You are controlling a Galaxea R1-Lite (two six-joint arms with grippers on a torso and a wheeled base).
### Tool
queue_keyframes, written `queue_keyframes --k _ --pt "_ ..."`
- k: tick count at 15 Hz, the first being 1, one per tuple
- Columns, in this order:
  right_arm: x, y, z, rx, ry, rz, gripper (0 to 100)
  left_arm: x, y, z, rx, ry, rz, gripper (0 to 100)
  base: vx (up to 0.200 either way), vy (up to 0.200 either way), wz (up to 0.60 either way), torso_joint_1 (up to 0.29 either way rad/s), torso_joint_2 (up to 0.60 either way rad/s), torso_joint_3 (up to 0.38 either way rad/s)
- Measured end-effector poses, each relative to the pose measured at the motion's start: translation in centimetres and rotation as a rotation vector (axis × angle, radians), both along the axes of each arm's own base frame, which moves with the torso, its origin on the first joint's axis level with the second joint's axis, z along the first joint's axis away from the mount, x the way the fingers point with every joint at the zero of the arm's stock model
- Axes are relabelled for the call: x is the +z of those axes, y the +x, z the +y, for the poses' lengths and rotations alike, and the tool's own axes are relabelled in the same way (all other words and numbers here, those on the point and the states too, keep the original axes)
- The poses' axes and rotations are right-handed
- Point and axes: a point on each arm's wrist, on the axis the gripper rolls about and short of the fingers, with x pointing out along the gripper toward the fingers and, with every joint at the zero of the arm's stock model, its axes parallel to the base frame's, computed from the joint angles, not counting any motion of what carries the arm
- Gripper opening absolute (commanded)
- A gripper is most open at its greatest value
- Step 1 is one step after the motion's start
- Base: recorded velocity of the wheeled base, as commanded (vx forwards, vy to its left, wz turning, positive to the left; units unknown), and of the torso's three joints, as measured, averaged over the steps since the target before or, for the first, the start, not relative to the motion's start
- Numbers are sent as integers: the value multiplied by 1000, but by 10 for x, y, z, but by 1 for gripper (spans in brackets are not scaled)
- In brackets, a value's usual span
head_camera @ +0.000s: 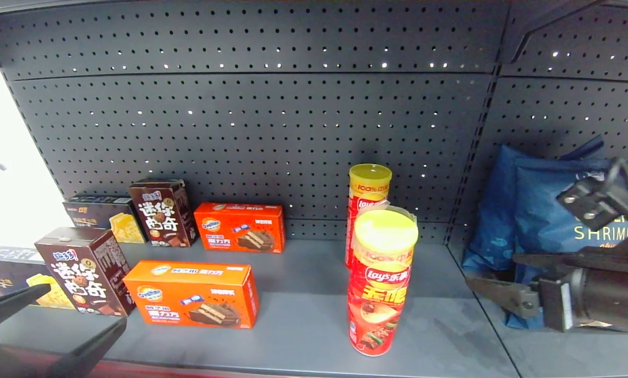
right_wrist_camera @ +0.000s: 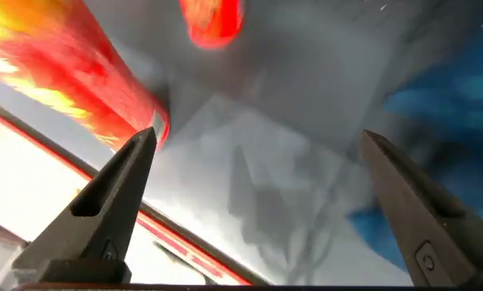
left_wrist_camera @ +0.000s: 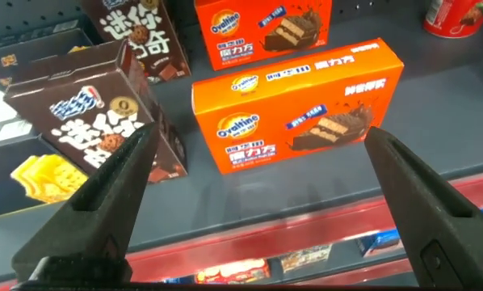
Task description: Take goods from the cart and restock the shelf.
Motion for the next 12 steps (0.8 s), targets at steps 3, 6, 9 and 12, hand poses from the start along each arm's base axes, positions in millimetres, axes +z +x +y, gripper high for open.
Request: queue_keyframes --k 3,6,9,12 --pt "2 -44 -31 -88 74 -89 100 -16 -21 6 7 -4 -24 100 0 0 0 0 0 0" --pt "-23 -83 -60 -235 130 -126 100 -40 -46 14 33 -1 -28 100 0 0 0 0 0 0" --pt "-46 -106 -82 -448 148 -170 100 -60 -66 19 46 22 -4 100 0 0 0 0 0 0" --pt "-71 -127 -93 -639 142 -215 100 -69 -77 22 46 19 -33 100 0 0 0 0 0 0"
